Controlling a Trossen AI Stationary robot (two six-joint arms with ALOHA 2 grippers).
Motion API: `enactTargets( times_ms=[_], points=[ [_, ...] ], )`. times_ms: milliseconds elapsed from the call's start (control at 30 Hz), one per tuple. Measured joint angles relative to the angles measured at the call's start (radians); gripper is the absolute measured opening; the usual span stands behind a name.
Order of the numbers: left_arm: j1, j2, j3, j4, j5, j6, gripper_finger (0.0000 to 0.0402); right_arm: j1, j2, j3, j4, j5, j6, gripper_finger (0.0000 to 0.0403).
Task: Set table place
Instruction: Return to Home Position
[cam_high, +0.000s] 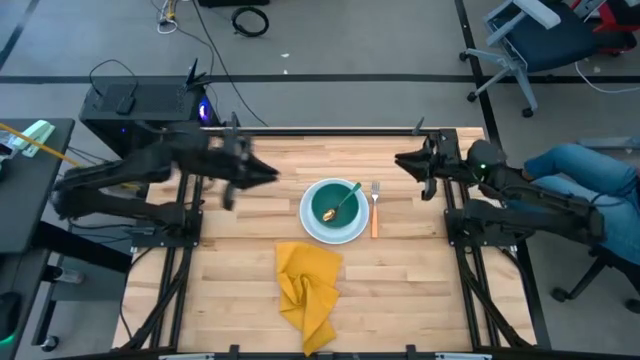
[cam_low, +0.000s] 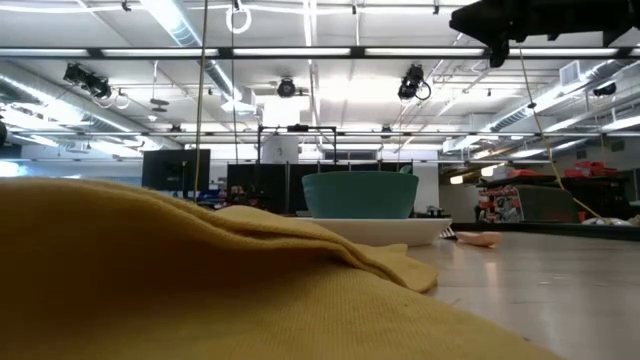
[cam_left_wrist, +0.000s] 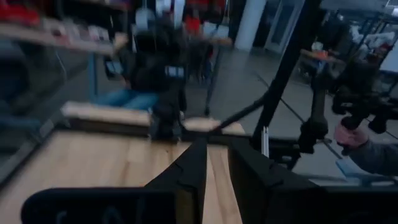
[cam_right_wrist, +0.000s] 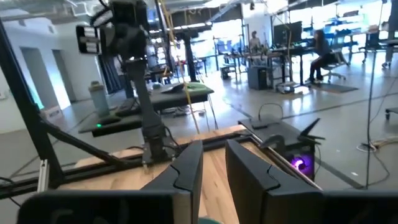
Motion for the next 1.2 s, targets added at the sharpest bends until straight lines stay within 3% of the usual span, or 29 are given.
enactTargets(
  times_ms=[133,433,667,967,1200],
  points=[
    [0.012,-0.142,0.0,-0.039,-0.017,0.037,0.0078,-0.024,-0.07,0.005,-0.031,-0.009,0.0,0.0077],
    [0.012,-0.365,-0.014,-0.195,-0.163,0.027,0.0069,-0.031,-0.283,0.006,-0.149,-0.009,0.005,0.0077],
    [0.012,-0.529,-0.18,-0.125,-0.247,0.012,0.0074,-0.031,-0.395,0.007,-0.226,-0.006,0.049,0.0077],
    [0.012,-0.796,-0.394,-0.027,-0.251,-0.021,0.0077,-0.031,-0.503,0.006,-0.371,-0.005,0.063,0.0077],
    [0.013,-0.943,-0.502,-0.02,-0.256,-0.023,0.0072,-0.03,-0.538,-0.065,-0.307,-0.005,0.121,0.0077]
  ],
)
